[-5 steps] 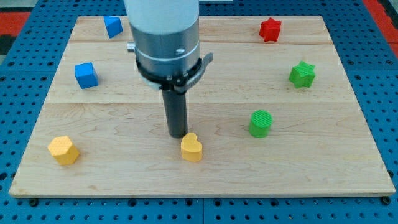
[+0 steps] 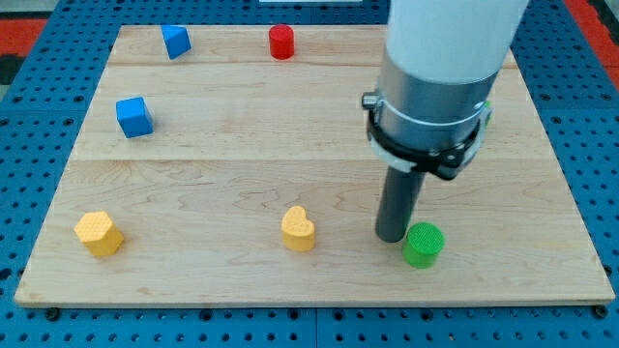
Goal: Slide green circle to the bottom right of the board
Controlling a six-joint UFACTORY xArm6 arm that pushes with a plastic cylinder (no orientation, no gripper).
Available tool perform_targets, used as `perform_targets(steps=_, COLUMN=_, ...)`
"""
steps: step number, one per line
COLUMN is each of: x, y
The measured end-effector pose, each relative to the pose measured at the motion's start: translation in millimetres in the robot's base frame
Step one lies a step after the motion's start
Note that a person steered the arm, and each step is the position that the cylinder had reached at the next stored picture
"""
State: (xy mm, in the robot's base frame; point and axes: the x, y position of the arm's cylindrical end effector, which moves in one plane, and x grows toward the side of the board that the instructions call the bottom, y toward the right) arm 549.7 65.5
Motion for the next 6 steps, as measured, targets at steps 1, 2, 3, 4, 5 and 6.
perform_targets(steps=1, x=23.2, y=-10.2)
perform_targets(steps=2, x=33.1, y=-6.5)
perform_targets(steps=3, x=8.5, y=55.7)
perform_targets(steps=4, x=6.2, y=97.6)
perform_targets(steps=5, x=8.2, y=93.3)
perform_targets(steps=6, x=-9.8, y=46.8)
